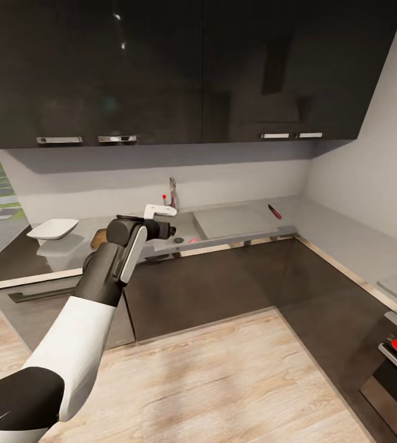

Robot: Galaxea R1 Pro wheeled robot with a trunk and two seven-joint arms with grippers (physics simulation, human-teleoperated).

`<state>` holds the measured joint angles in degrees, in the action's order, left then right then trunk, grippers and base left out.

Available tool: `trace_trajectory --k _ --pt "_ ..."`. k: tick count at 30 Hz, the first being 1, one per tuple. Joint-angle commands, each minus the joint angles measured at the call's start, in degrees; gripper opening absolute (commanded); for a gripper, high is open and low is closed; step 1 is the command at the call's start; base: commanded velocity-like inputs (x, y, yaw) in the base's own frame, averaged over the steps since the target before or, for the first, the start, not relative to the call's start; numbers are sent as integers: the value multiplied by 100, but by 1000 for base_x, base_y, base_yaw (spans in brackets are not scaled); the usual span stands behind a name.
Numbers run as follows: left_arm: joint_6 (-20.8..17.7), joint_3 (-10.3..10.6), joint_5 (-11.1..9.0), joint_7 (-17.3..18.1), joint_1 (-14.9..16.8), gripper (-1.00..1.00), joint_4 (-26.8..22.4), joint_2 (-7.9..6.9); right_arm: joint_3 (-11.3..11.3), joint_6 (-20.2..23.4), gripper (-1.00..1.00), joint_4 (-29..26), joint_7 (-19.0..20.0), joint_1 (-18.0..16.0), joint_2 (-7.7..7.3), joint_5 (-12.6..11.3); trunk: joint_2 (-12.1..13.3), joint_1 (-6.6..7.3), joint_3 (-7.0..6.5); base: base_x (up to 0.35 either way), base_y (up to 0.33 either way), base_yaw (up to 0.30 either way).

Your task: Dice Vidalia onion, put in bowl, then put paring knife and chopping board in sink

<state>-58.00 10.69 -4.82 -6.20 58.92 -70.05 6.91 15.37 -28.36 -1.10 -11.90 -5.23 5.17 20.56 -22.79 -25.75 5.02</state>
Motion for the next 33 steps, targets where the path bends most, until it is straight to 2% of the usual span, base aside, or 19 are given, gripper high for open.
trace_trajectory --k 1,4,10,12,17,25,33 --pt "-22 9 -53 -57 6 100 -1 -4 36 -12 100 4 -35 -5 2 58 -13 -4 13 0 0 0" --pt "-22 17 -54 -57 5 100 10 -11 36 -12 100 1 -39 -5 2 -10 -13 -4 13 2 0 0" --pt "-15 27 -54 -57 5 100 190 -6 36 -12 100 -4 -29 -5 -6 -409 -13 -4 13 147 -89 0" --pt "-12 30 -54 -57 5 100 258 -6 36 -12 100 -4 -26 -5 -7 -466 -13 -4 13 255 -145 0" --pt "-8 37 -54 -57 5 100 381 1 36 -12 100 -5 -29 -5 -7 -517 -13 -4 13 282 -142 0" --pt "14 36 -48 -57 5 100 902 4 36 -12 100 -5 -25 -5 -7 -526 -13 -4 13 296 -131 0" --pt "25 22 -46 -57 5 100 1120 -5 36 -12 100 -5 -29 -5 -7 -527 -13 -4 13 316 -15 0"
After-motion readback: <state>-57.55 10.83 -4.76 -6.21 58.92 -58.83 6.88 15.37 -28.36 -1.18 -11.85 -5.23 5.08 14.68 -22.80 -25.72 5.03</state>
